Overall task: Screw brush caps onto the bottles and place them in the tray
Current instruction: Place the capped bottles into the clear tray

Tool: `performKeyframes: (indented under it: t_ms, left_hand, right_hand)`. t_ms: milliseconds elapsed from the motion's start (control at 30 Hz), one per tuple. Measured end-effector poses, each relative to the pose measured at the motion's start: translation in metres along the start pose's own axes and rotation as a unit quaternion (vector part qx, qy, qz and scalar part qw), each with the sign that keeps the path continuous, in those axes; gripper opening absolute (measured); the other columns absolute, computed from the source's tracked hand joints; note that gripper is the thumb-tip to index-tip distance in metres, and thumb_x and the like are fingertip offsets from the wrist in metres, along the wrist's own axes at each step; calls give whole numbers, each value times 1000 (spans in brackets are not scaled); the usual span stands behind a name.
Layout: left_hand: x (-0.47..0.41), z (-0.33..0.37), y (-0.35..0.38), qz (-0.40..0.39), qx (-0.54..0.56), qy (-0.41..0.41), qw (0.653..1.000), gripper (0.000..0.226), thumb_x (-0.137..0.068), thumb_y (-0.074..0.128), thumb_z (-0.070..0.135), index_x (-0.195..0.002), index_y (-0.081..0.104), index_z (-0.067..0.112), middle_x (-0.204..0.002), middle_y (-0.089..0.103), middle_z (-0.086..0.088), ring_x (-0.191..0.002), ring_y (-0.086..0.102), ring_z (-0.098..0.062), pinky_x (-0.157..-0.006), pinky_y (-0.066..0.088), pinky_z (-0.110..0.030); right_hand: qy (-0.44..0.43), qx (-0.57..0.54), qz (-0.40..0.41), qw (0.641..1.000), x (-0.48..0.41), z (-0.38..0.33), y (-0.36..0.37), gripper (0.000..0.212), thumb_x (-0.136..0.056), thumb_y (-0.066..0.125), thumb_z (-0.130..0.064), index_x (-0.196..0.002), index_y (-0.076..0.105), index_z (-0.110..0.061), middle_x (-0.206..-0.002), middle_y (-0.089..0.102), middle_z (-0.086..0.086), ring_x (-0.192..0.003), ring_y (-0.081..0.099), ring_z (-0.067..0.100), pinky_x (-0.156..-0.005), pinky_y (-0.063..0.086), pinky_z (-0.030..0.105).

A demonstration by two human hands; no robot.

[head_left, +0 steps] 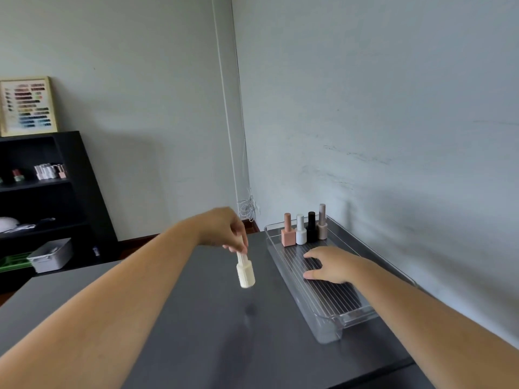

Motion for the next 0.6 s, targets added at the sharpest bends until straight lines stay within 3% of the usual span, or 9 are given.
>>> performKeyframes:
  t_ms: [167, 233, 300, 400, 600]
  left_hand:
    - [-30, 22, -37, 123, 42, 44, 991, 6, -73, 77, 19, -79, 74, 20, -61, 65, 14, -54, 54, 8, -61, 41, -14]
    - [-47, 30, -38, 175, 44, 48, 982, 9, -74, 77, 19, -82, 74, 19, -64, 62, 13, -55, 54, 7, -55, 37, -8]
    - [-66, 34, -31, 204, 37, 42, 977, 11, -77, 75, 17, -88, 74, 15, -68, 61, 12, -62, 54, 2, -58, 38, -10]
    - [-91, 34, -11, 211, 12, 26, 977, 13, -80, 71, 12, -92, 72, 10, -74, 60, 7, -70, 54, -7, -66, 40, -17]
    - [-124, 18, 24, 187, 5, -12, 982, 9, -82, 62, 5, -80, 63, 14, -68, 60, 7, -56, 51, 3, -50, 35, -14]
  right_hand:
    - [-17, -4, 11, 1000, -2, 1, -2, 69, -82, 58, -57, -142, 38, -28, -150, 38, -1, -133, 41, 22, -107, 37, 40]
    - [-18, -6, 18, 1000, -1, 2, -1, 68, -82, 59, -57, -141, 39, -29, -149, 39, -1, -132, 42, 22, -106, 38, 40]
    - [-19, -8, 21, 1000, -2, 3, 0, 68, -82, 59, -56, -141, 40, -29, -148, 40, -1, -131, 42, 22, -105, 39, 40]
    - [-20, -4, 12, 1000, -5, 2, -3, 67, -81, 60, -56, -140, 41, -28, -143, 43, -2, -126, 46, 20, -100, 41, 36]
    - [-25, 0, 10, 1000, -12, 2, -10, 65, -74, 67, -58, -130, 48, -29, -131, 49, -4, -119, 49, 18, -96, 43, 35]
Point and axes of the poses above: each hand's wrist, its own x-axis away from the middle knuckle, its own y-axis out of the palm, z = x × y, the point moved 4 cm from there along -x, towards the middle knuckle
